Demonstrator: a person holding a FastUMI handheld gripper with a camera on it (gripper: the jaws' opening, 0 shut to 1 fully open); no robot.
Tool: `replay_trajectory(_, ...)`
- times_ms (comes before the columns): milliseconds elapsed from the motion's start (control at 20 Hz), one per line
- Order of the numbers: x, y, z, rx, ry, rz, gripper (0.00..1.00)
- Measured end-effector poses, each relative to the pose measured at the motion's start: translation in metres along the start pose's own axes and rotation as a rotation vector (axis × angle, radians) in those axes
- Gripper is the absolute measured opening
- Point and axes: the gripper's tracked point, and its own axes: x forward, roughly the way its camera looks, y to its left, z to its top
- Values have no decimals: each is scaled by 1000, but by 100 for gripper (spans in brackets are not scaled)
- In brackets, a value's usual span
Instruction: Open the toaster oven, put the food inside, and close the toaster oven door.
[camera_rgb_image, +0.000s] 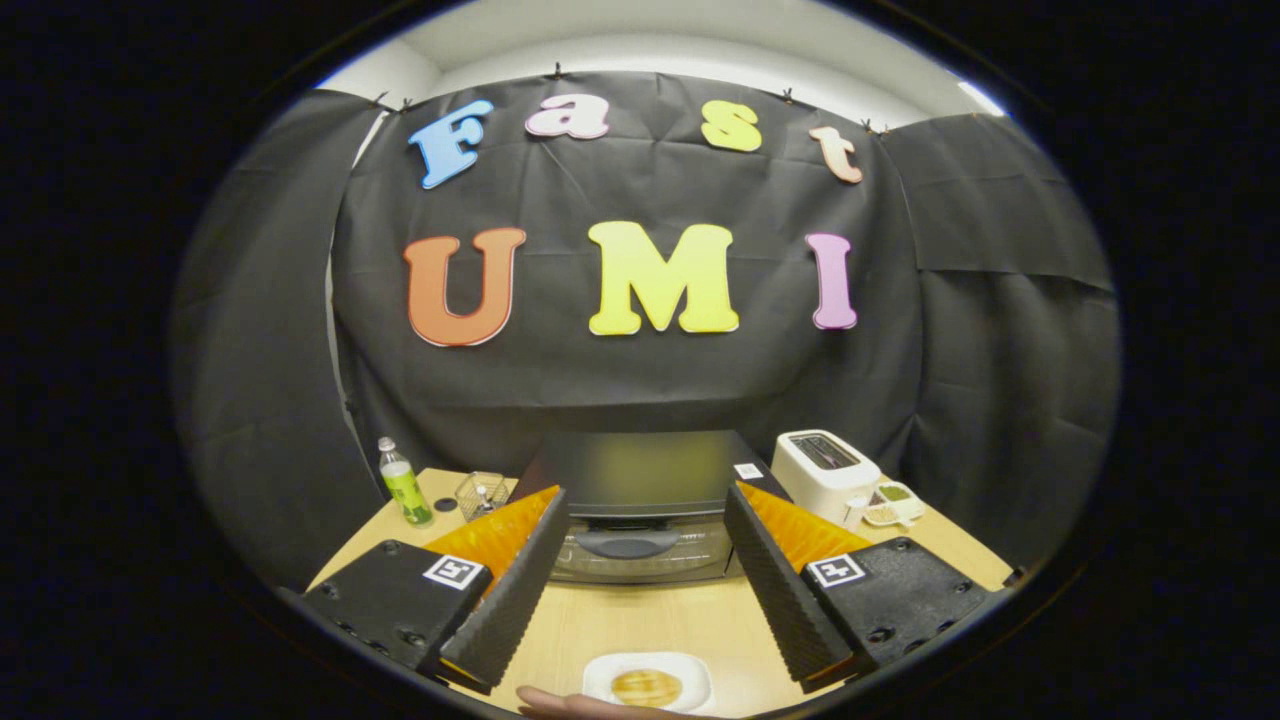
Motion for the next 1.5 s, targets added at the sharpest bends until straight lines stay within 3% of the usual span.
replay_trajectory(550,75,-1,-53,46,113,26,100)
replay_trajectory(900,116,-16,-77,1,148,31,100)
replay_trajectory(1100,134,-23,-77,-87,124,43,100)
replay_trajectory(1300,149,-11,-95,-46,158,77,100)
replay_trajectory(1500,153,0,-93,-35,150,48,100)
